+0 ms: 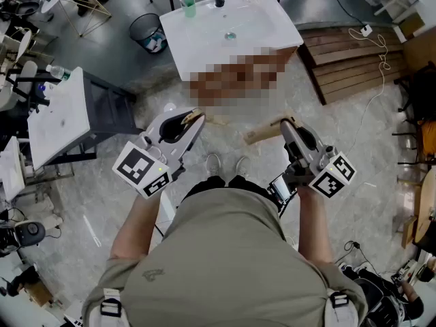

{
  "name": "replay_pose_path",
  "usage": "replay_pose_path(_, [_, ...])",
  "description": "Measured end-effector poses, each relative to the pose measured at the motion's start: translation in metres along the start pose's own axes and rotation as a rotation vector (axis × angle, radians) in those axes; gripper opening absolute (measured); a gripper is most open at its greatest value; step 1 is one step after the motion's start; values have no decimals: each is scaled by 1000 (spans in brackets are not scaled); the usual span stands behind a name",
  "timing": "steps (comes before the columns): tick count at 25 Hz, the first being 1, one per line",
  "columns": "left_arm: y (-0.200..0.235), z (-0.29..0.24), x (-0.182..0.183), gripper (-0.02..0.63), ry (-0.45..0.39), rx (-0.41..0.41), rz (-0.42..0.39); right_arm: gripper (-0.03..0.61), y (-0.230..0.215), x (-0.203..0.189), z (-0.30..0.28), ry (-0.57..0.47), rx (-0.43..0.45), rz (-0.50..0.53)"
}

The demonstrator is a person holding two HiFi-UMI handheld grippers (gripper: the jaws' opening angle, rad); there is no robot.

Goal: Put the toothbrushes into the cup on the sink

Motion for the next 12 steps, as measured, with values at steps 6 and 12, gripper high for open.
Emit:
replay_pose_path(6, [-9, -6, -1, 48, 7, 0, 0, 15, -5, 2, 8, 2, 2, 0])
replay_pose_path(12, [-19, -14, -2, 48, 9, 1, 1, 17, -7, 5, 15, 6, 7, 10])
Point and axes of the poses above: the fingertips, and each gripper's own axes: z backward along the fingers, y to its left, x out of its top, the point moved 10 cm from there along z, backward along the fingers, and after that the axes turned 3 degrees about -z, right-handed, at the moved point
